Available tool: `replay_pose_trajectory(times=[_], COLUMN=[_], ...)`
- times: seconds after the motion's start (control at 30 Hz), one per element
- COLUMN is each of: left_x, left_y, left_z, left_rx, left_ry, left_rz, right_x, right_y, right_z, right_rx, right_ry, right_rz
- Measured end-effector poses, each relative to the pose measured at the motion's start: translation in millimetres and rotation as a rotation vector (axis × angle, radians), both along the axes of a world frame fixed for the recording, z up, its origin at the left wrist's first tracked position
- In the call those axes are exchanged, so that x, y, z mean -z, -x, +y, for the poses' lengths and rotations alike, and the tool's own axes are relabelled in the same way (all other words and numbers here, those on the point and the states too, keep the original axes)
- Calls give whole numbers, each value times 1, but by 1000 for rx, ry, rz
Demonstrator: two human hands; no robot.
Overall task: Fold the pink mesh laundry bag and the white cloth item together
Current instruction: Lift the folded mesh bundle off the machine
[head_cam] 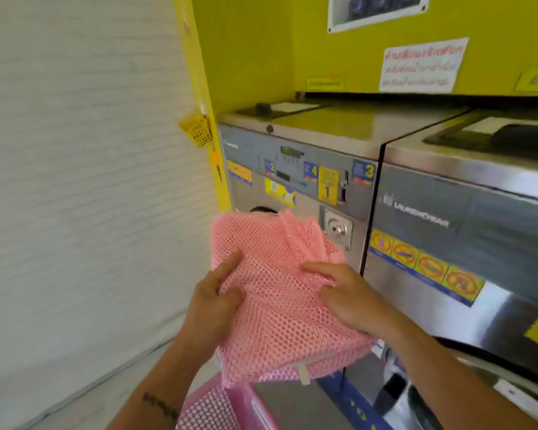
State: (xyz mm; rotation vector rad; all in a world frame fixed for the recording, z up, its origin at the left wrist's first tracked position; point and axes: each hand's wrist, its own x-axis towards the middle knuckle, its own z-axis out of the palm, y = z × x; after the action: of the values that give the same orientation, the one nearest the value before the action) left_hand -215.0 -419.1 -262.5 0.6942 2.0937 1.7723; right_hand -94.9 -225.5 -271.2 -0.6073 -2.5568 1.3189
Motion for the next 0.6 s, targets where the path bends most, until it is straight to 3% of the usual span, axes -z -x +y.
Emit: replay_pose_trajectory(times=[0.17, 0.37, 0.6], left_x=[94, 165, 283], left_y=[21, 40, 58], left_z=[-88, -148, -182], left_rx=[-47, -67, -109], left_ry=[59, 291, 446], left_rz=[-312, -253, -537], right_x=[102, 164, 297], right_y=[20, 47, 88], right_z=[-94, -154, -178], right_rx=[29, 17, -58], right_ry=[116, 146, 151], right_rz=[-133, -299, -505])
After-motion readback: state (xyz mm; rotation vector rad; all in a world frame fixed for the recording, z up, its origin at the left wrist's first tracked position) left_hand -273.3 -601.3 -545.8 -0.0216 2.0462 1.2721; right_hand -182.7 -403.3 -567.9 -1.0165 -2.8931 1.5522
